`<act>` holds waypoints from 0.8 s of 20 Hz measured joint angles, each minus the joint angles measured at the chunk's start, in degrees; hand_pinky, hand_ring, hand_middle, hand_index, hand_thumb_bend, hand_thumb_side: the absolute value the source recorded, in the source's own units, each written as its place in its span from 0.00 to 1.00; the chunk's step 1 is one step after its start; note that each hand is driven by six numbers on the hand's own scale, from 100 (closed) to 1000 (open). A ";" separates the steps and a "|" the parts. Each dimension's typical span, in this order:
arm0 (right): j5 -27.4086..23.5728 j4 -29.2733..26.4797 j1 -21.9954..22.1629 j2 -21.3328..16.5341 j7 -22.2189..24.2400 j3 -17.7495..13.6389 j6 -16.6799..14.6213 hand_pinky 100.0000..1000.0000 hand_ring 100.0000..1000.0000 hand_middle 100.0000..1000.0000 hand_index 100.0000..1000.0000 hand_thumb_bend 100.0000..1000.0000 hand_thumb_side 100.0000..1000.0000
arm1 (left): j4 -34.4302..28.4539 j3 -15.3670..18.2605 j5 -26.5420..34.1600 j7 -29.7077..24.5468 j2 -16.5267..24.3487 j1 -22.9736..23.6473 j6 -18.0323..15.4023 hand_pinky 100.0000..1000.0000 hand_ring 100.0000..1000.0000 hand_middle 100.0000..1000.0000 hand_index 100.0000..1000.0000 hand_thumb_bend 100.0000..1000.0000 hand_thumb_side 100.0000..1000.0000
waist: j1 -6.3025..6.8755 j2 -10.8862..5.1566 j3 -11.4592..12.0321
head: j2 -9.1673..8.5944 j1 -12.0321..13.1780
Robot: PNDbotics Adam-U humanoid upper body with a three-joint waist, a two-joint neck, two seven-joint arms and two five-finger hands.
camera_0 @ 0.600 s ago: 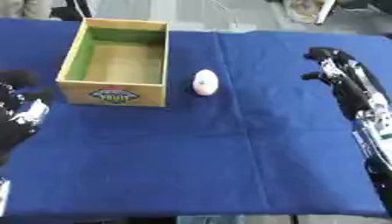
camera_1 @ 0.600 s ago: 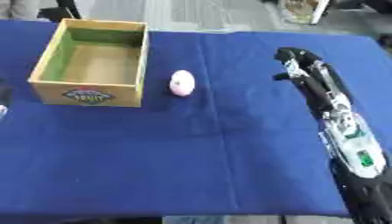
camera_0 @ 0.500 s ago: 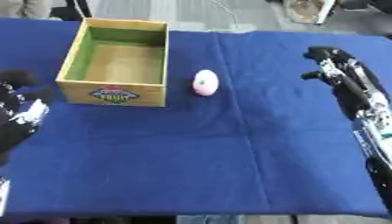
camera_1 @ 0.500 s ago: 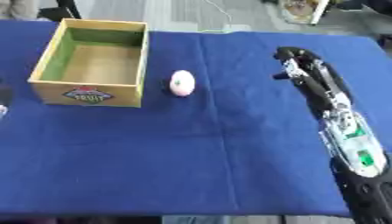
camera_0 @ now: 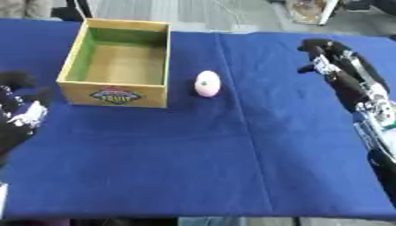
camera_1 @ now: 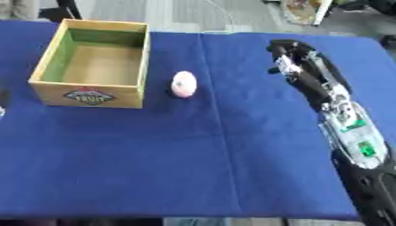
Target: Pick up objects on the table and place them in the box.
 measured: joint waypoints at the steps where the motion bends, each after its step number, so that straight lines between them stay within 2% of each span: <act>1: 0.63 0.49 -0.68 -0.45 0.59 0.45 -0.27 0.65 0.97 0.77 0.83 0.00 0.35 | 0.00 0.00 0.02 -0.02 0.00 0.00 -0.01 0.60 0.75 0.49 0.65 0.36 0.03 | 0.00 -0.01 0.14 | 0.00 -0.02; 7: 4.98 4.99 -5.87 -2.56 3.76 3.36 -2.59 0.67 0.98 0.82 0.86 0.00 0.24 | 0.00 -0.30 0.13 -0.29 0.01 -0.01 -0.08 0.60 0.75 0.49 0.65 0.36 0.03 | 0.00 -0.03 0.70 | 0.00 -0.48; 14: 12.80 13.42 -13.75 -2.71 7.91 7.01 -6.11 0.75 1.00 0.87 0.89 0.00 0.12 | -0.01 -0.74 0.13 -0.80 0.01 -0.09 -0.06 0.60 0.75 0.49 0.65 0.36 0.03 | -0.30 -0.01 2.21 | 0.00 -1.49; 16: 15.35 16.16 -15.74 -2.25 8.79 7.76 -7.25 0.76 1.00 0.88 0.89 0.00 0.11 | -0.01 -0.83 0.14 -0.93 0.01 -0.13 -0.03 0.60 0.75 0.49 0.65 0.36 0.03 | -0.44 0.01 2.75 | 0.00 -1.83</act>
